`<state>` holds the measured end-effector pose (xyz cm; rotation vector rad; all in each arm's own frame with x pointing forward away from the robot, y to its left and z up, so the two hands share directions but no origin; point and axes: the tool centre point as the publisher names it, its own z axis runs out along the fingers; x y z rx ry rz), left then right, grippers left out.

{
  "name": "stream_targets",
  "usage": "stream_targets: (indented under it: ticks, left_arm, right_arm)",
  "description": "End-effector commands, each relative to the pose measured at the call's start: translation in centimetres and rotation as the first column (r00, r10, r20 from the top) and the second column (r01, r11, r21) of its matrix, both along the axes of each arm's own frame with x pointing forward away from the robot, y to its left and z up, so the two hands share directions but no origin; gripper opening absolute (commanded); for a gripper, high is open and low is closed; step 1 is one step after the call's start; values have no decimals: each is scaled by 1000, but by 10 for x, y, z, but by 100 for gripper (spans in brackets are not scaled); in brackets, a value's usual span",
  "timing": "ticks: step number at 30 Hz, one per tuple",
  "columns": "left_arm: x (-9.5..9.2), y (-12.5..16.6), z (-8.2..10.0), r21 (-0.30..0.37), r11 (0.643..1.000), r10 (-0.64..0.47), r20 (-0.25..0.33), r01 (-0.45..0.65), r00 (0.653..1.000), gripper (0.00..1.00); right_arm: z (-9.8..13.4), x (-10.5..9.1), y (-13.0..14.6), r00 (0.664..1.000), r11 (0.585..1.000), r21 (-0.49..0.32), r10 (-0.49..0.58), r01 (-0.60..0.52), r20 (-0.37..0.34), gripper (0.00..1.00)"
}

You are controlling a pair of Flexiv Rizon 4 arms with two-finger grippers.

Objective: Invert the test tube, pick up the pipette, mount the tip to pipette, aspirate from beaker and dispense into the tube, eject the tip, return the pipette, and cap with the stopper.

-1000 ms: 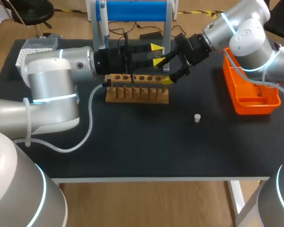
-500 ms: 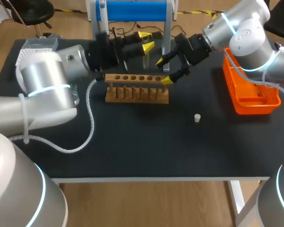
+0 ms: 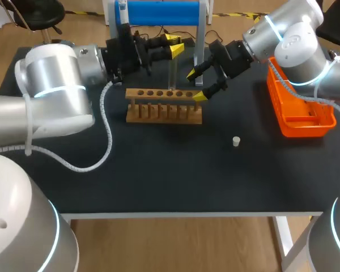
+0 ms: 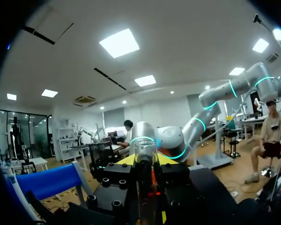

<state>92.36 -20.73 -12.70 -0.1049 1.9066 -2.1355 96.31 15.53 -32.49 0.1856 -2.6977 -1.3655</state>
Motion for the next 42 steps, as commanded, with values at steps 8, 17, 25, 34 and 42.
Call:
stream_targets:
  ticks: [8,17,25,34,42]
  left_arm:
    - [17,5,-23,-50,998,-24,7,24,1000,0]
    - [37,10,-35,-39,997,-69,-11,68,998,0]
    - [49,14,-38,-19,991,-133,-21,132,991,0]
    - [55,16,-41,2,990,-138,-44,139,989,0]
    - [55,12,-53,-4,991,-133,-50,133,990,0]
  right_arm:
    - [1,0,-1,1000,1000,-2,1,-1,0,100]
    - [1,0,-1,1000,1000,-2,1,-1,0,100]
    - [1,0,-1,1000,1000,-2,1,-1,0,100]
    - [1,0,-1,1000,1000,-2,1,-1,0,100]
    - [1,0,-1,1000,1000,-2,1,-1,0,100]
